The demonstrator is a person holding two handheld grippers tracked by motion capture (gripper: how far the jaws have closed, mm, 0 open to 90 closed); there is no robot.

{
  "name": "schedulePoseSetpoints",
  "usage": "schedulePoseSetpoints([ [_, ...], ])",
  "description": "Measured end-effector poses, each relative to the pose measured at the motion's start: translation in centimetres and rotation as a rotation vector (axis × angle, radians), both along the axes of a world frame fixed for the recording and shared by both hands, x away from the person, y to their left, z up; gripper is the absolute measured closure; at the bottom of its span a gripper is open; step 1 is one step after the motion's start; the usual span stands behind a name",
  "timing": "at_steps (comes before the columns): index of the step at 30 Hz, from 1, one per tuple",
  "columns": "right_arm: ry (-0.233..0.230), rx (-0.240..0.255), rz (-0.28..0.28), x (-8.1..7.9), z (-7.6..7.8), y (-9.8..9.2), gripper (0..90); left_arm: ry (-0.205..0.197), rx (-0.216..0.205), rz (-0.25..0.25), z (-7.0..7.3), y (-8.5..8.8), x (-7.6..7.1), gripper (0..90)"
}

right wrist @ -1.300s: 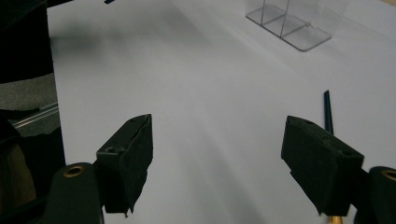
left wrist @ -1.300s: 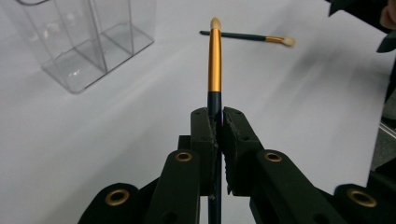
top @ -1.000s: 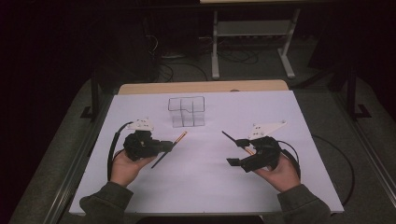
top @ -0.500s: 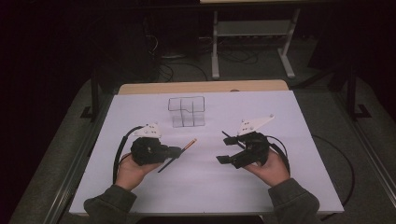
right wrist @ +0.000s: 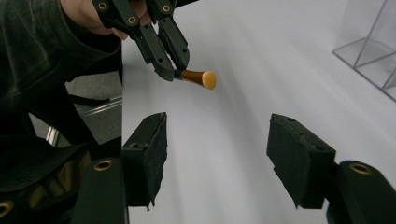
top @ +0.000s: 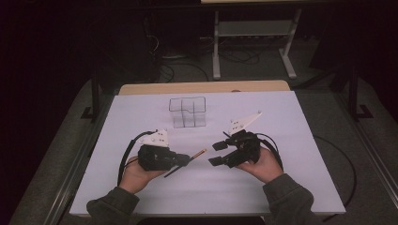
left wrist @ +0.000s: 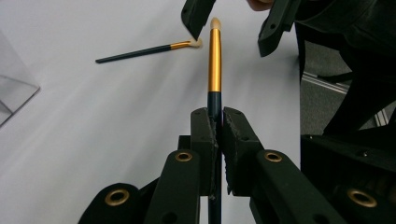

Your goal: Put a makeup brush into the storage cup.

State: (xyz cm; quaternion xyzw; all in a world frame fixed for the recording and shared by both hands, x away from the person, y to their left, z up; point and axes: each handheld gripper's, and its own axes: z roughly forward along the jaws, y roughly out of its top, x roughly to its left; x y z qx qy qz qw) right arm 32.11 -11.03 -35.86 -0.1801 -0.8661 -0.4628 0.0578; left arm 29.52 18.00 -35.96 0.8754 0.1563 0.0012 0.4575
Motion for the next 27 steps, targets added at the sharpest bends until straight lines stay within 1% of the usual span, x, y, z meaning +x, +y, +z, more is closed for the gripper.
schedulePoseSetpoints([
  [3, 0.000, -0.007, 0.017, 0.0, -0.1, 0.2, 38.7, 0.004, 0.005, -0.016, 0.0, -0.2, -0.1, 83.2],
  [4, 0.010, -0.004, 0.023, -0.1, 0.0, 0.3, 39.1, -0.004, 0.002, -0.024, 0.0, -0.3, 0.0, 83.3],
  [5, 0.008, -0.006, 0.029, 0.0, 0.0, 0.4, 39.5, -0.001, 0.006, -0.027, 0.0, -0.4, -0.1, 83.2],
  [6, 0.008, -0.005, 0.030, 0.0, 0.0, 0.4, 39.7, -0.010, 0.010, -0.037, 0.0, -0.6, -0.1, 83.2],
  [10, 0.010, -0.010, 0.045, 0.0, 0.2, 0.8, 40.8, -0.008, 0.007, -0.060, -0.2, -1.0, 0.0, 83.2],
  [11, 0.009, -0.015, 0.055, -0.1, 0.3, 0.9, 42.1, -0.007, 0.008, -0.073, -0.2, -1.1, 0.0, 83.2],
  [13, 0.002, -0.022, 0.071, -0.2, 0.4, 1.0, 45.2, -0.004, 0.012, -0.084, -0.2, -1.2, 0.1, 83.2],
  [20, 0.021, -0.017, 0.102, 0.0, 0.3, 1.0, 53.7, -0.007, 0.018, -0.123, -0.2, -1.8, -0.1, 83.2],
  [22, 0.033, -0.020, 0.122, 0.0, 0.3, 1.0, 58.7, -0.007, 0.021, -0.133, -0.2, -1.9, -0.1, 83.2],
  [23, 0.040, -0.011, 0.136, -0.1, 0.3, 1.1, 62.4, -0.010, 0.020, -0.140, -0.2, -2.0, -0.1, 83.2],
  [24, 0.040, -0.011, 0.136, -0.1, 0.3, 1.1, 62.4, -0.012, 0.024, -0.143, -0.2, -2.0, -0.1, 83.2],
  [25, 0.041, -0.012, 0.144, -0.1, 0.3, 1.1, 64.2, -0.013, 0.026, -0.147, -0.2, -2.1, -0.1, 83.2],
  [27, 0.045, -0.015, 0.150, -0.1, 0.3, 1.1, 70.0, -0.012, 0.023, -0.153, -0.2, -2.1, -0.1, 83.2],
])
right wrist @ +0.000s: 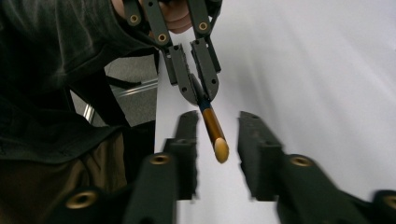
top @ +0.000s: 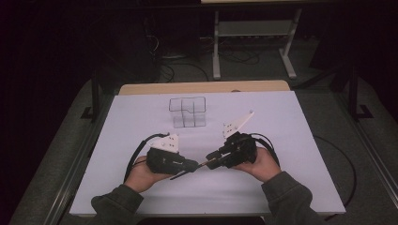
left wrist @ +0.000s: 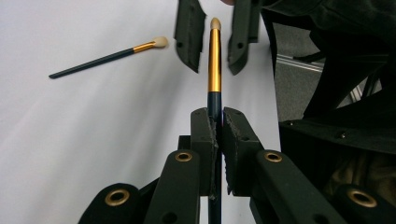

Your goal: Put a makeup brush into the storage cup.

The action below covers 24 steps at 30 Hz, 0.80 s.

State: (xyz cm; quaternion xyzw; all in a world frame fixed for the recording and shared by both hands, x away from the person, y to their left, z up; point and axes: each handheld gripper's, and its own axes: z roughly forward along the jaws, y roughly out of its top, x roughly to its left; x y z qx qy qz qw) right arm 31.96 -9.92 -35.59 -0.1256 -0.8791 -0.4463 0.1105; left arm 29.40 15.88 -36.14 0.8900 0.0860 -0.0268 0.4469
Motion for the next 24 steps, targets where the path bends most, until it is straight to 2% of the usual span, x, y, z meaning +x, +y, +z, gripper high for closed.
schedulePoseSetpoints([
  [3, -0.007, 0.015, 0.035, -0.1, -0.1, -0.1, 81.8, 0.000, -0.002, -0.003, 0.0, -0.1, -0.1, 83.2],
  [6, -0.003, 0.019, 0.048, -0.1, -0.1, -0.1, 83.0, 0.004, -0.004, -0.012, -0.1, -0.2, -0.2, 83.2],
  [11, -0.012, 0.020, 0.058, -0.2, 0.0, -0.2, 83.6, -0.018, 0.009, -0.007, -0.1, -0.4, -0.4, 83.1],
  [13, -0.018, 0.015, 0.064, -0.2, 0.0, -0.1, 83.7, -0.034, 0.025, -0.004, -0.1, -0.6, -0.6, 82.4],
  [17, -0.035, -0.014, 0.079, -0.4, 0.4, 0.0, 83.7, -0.015, 0.057, 0.000, -0.2, -0.9, -0.7, 73.3],
  [19, -0.053, -0.030, 0.092, -0.4, 0.7, 0.2, 83.7, -0.021, 0.096, -0.008, -0.1, -1.1, -0.7, 72.3],
  [22, -0.077, -0.069, 0.099, -0.6, 1.3, 0.5, 83.7, 0.004, 0.135, -0.005, -0.3, -1.5, -0.6, 71.1],
  [24, -0.083, -0.088, 0.100, -0.7, 1.5, 0.7, 83.7, 0.024, 0.140, -0.010, -0.5, -1.5, -0.6, 72.5],
])
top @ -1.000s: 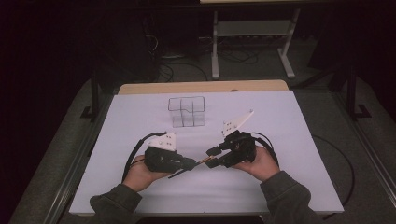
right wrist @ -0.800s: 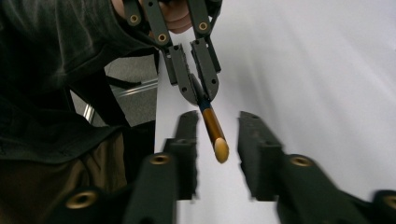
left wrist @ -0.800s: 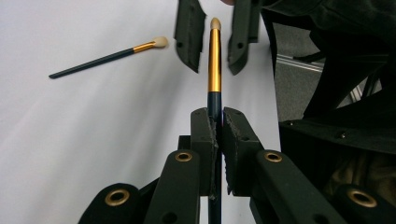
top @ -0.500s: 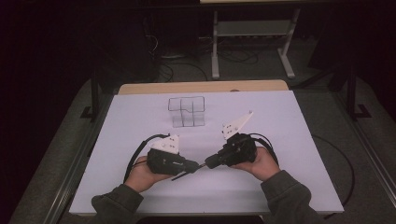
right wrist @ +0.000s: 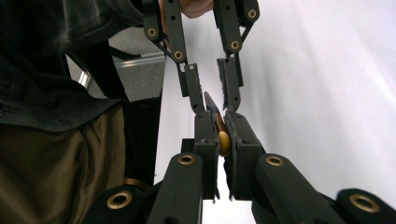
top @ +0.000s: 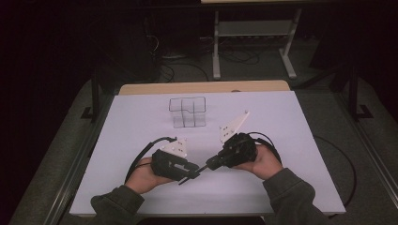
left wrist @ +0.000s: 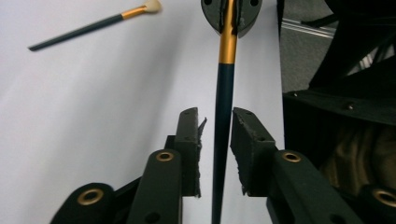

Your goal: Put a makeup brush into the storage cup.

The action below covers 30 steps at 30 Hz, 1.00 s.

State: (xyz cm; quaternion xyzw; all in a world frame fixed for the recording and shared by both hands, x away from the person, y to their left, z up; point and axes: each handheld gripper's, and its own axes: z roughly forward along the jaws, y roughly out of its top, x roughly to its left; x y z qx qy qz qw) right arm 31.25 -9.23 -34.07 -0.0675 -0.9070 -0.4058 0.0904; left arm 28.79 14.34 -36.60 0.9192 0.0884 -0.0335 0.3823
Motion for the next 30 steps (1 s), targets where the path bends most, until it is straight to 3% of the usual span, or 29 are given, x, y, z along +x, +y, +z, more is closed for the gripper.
schedulePoseSetpoints([
  [4, -0.014, -0.013, 0.004, -0.2, 0.1, 0.3, 83.7, 0.004, 0.015, -0.017, -0.1, -0.1, -0.1, 82.0],
  [9, -0.034, 0.011, 0.009, -0.1, 0.3, 0.2, 83.6, 0.005, -0.008, -0.015, 0.0, 0.0, 0.0, 83.0],
  [16, -0.032, 0.090, -0.025, 0.0, 0.6, -0.2, 81.9, 0.015, -0.083, 0.011, 0.3, 0.5, 0.2, 83.6],
  [18, -0.034, 0.114, -0.055, 0.0, 0.6, -0.4, 75.0, 0.022, -0.106, 0.020, 0.3, 0.6, 0.1, 83.6],
  [22, -0.030, 0.149, -0.083, -0.1, 0.2, -0.5, 70.1, 0.007, -0.115, 0.014, 0.3, 0.9, 0.2, 83.7],
  [30, -0.006, 0.215, -0.116, 0.0, -0.6, -0.5, 67.7, 0.018, -0.184, 0.048, 0.2, 1.5, 0.5, 83.7],
])
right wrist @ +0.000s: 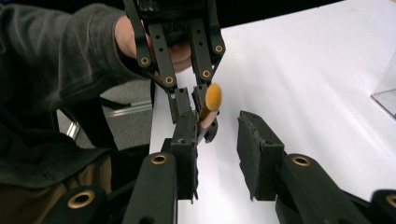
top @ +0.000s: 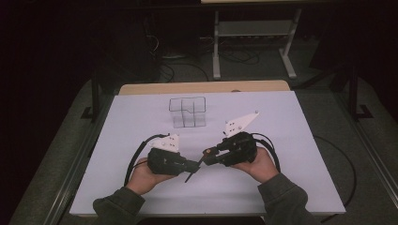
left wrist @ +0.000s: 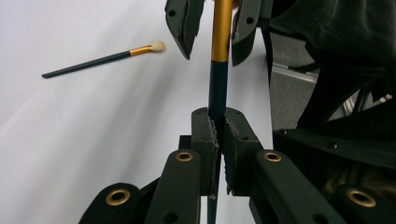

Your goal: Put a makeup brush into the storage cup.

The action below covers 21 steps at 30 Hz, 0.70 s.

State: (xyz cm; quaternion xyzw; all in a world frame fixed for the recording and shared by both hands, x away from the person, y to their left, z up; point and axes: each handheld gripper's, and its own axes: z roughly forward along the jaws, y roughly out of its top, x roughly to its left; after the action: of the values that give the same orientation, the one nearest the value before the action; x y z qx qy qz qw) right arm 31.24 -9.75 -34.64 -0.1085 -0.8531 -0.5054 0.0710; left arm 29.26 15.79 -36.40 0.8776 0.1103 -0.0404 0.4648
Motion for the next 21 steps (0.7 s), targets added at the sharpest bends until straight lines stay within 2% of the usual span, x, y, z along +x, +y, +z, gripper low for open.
schedulePoseSetpoints([
  [5, 0.007, 0.035, -0.007, 0.1, -0.2, 0.3, 74.0, 0.019, -0.036, 0.033, -0.1, 0.1, 0.2, 83.6],
  [8, 0.015, 0.054, -0.002, 0.3, -0.3, 0.4, 81.2, 0.013, -0.043, 0.036, -0.1, 0.1, 0.3, 83.7],
  [13, 0.037, 0.057, 0.008, 0.5, -0.4, 0.4, 83.3, 0.012, -0.039, 0.034, -0.2, 0.1, 0.2, 83.1],
  [16, 0.027, 0.026, 0.015, 0.4, 0.0, 0.6, 83.3, 0.020, -0.024, 0.040, -0.2, 0.1, 0.2, 77.1],
  [21, 0.001, -0.062, 0.036, 0.4, 0.7, 0.9, 83.3, 0.025, 0.008, 0.025, -0.5, 0.0, 0.1, 74.5],
])
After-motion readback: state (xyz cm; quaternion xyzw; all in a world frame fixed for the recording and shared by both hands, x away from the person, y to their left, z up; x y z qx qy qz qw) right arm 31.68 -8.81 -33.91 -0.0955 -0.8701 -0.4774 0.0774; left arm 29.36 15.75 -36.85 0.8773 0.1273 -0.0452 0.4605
